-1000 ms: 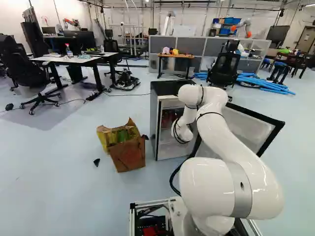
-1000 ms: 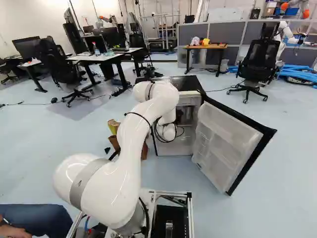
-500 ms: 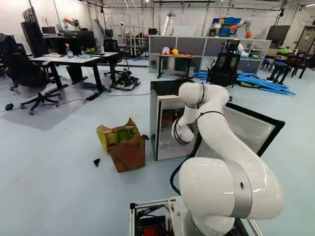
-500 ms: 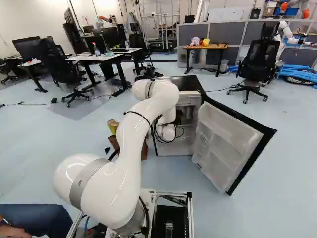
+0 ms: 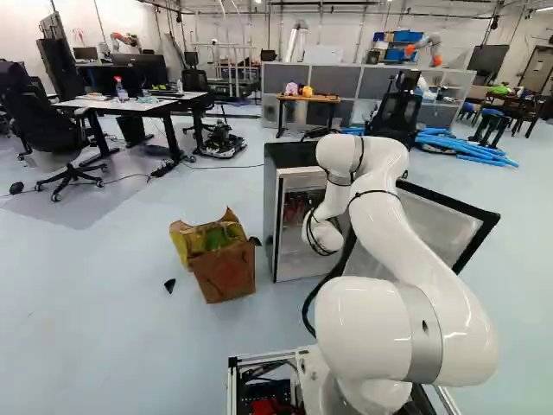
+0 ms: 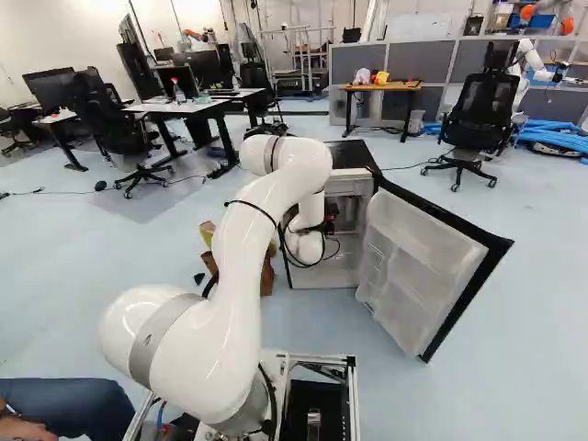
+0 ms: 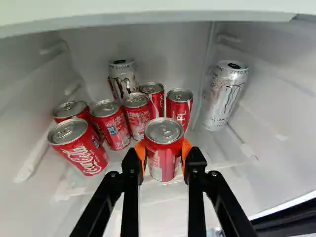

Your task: Grab a drink from the fridge

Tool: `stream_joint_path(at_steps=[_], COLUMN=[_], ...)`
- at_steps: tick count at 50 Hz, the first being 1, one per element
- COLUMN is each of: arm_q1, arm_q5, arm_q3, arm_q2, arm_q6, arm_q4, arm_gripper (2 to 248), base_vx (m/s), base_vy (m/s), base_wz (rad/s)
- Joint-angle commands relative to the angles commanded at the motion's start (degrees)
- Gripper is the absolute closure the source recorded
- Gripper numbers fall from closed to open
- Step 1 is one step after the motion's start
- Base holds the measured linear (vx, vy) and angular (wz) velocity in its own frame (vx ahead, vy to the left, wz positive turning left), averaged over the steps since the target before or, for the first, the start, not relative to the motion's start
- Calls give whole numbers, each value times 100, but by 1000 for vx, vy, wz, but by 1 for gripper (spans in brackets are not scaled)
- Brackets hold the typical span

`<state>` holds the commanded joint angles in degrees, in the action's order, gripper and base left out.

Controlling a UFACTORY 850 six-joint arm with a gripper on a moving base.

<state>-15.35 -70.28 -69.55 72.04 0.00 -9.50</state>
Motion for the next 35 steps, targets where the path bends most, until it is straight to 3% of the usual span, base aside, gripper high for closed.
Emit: stream_joint_path(at_steps=[35], arm_q1=[-5], arm_q5=[0], arm_q3=[1680], arm_q2=[-1292], arm_q6=[0], arm_q4=[0], arm_gripper=[158], base_vx=[0], base_vy=[0], base_wz=[0])
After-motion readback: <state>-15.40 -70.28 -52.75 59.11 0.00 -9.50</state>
